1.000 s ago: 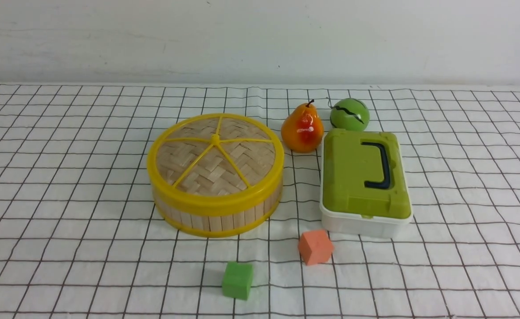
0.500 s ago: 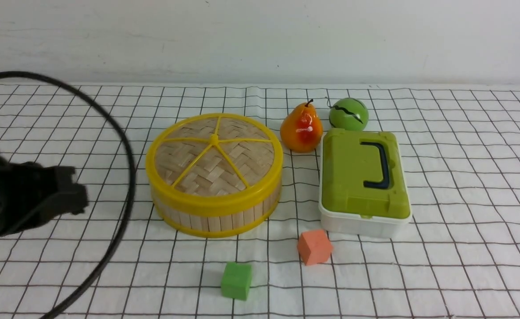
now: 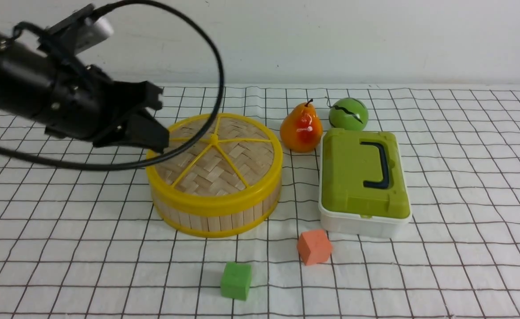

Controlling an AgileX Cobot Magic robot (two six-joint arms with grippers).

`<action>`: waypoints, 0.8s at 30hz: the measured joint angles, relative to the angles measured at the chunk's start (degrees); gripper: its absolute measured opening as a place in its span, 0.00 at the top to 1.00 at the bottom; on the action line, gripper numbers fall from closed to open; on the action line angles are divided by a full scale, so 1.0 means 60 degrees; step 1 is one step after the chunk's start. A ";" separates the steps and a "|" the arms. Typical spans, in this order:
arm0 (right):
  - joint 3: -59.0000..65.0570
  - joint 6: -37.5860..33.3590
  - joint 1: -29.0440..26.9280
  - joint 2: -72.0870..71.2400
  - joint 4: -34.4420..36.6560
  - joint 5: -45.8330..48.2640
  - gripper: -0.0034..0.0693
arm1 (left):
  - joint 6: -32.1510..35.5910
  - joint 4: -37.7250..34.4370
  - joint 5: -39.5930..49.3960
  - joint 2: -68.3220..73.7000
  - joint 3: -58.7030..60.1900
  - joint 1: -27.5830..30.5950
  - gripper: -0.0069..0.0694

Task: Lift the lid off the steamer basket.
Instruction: Use the left arm to lift the lid of the steamer

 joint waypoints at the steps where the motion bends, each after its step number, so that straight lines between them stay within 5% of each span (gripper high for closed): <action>1: 0.0000 0.0000 0.0000 0.0000 0.0000 0.0000 0.62 | -0.0380 0.0485 0.0048 0.0231 -0.0482 -0.0237 0.93; 2: 0.0000 0.0000 0.0000 0.0000 0.0000 0.0000 0.62 | -0.1244 0.1717 0.0176 0.0885 -0.1424 -0.0748 0.93; 8: 0.0000 0.0000 0.0000 0.0000 0.0000 0.0000 0.62 | -0.2731 0.4408 0.0789 0.2713 -0.3674 -0.1658 0.93; 13: 0.0000 0.0000 0.0000 0.0000 0.0000 0.0000 0.62 | -0.2820 0.5084 0.1015 0.3951 -0.5060 -0.2107 0.83; 19: 0.0000 0.0000 0.0000 0.0000 0.0000 0.0000 0.62 | -0.2983 0.5019 0.1282 0.5170 -0.5907 -0.2191 0.52; 24: 0.0000 0.0000 0.0000 0.0000 0.0000 0.0000 0.62 | -0.3079 0.5410 0.0816 0.5628 -0.5928 -0.2191 0.44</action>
